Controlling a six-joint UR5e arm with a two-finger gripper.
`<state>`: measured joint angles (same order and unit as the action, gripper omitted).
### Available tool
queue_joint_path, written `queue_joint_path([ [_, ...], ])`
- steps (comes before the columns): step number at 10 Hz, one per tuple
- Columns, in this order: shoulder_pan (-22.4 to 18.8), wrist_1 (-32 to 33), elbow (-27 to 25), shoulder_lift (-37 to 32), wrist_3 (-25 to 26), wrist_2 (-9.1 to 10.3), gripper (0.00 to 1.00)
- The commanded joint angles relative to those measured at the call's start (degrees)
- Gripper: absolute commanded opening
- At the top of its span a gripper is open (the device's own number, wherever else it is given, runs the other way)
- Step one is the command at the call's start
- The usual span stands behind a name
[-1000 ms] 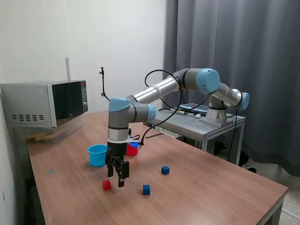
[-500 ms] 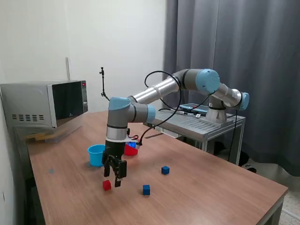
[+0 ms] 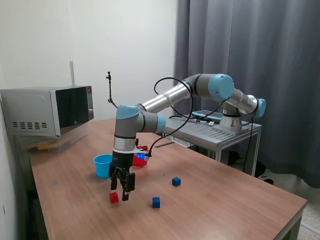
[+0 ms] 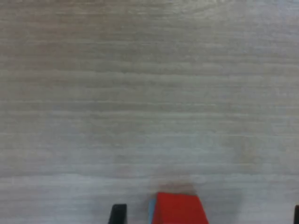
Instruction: Place red objects in the red bin, and blue objects in the blue bin.
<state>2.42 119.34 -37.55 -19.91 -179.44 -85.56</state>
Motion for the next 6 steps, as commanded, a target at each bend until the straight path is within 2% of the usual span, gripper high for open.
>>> queue_joint_path([
  [1,0.04,0.02,0.81,0.57,-0.21,-0.05,1.00],
  [6,0.30,0.11,1.34,0.92,-0.48,-0.13,1.00],
])
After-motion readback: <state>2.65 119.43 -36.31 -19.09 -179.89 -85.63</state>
